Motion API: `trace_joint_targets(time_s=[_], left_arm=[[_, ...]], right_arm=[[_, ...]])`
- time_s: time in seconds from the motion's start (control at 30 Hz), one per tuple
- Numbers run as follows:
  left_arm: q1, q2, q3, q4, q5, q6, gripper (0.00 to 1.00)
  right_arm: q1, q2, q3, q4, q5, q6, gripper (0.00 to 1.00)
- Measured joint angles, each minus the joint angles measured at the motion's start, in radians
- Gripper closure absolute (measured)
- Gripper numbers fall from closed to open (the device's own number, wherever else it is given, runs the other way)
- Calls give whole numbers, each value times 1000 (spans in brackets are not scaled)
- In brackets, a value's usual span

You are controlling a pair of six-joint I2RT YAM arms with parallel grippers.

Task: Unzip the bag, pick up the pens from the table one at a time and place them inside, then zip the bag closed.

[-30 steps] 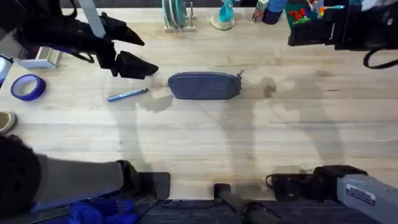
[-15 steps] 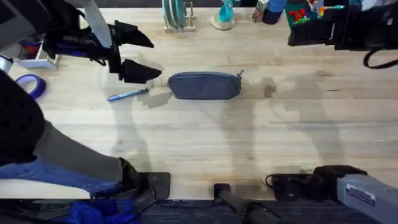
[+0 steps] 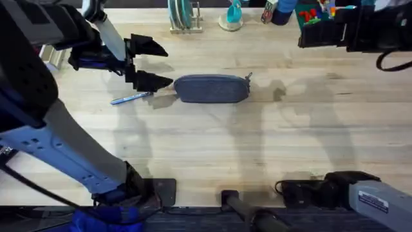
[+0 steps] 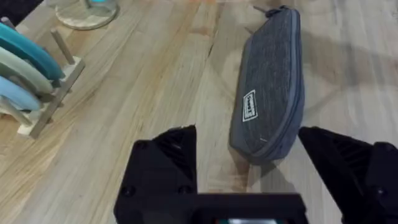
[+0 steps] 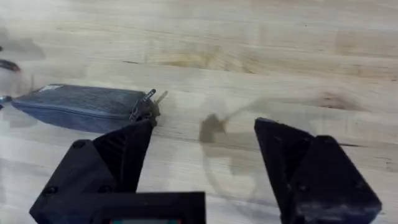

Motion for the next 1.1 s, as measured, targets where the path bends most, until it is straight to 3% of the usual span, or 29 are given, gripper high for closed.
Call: trace_joint_targets(time_s=[0.4,0.6,0.83,1.1], left_arm=[[-94,24,6,-34,-4,56,10],[-110,24,6,-35,-52,56,8],[-170,24,6,-37,-104,57,8],[-176,24,6,-37,-132,60,8]], right_arm=[[0,0,0,0,0,0,6],[0,0,0,0,0,0,6],[0,0,0,0,0,0,5],[0,0,0,0,0,0,5]])
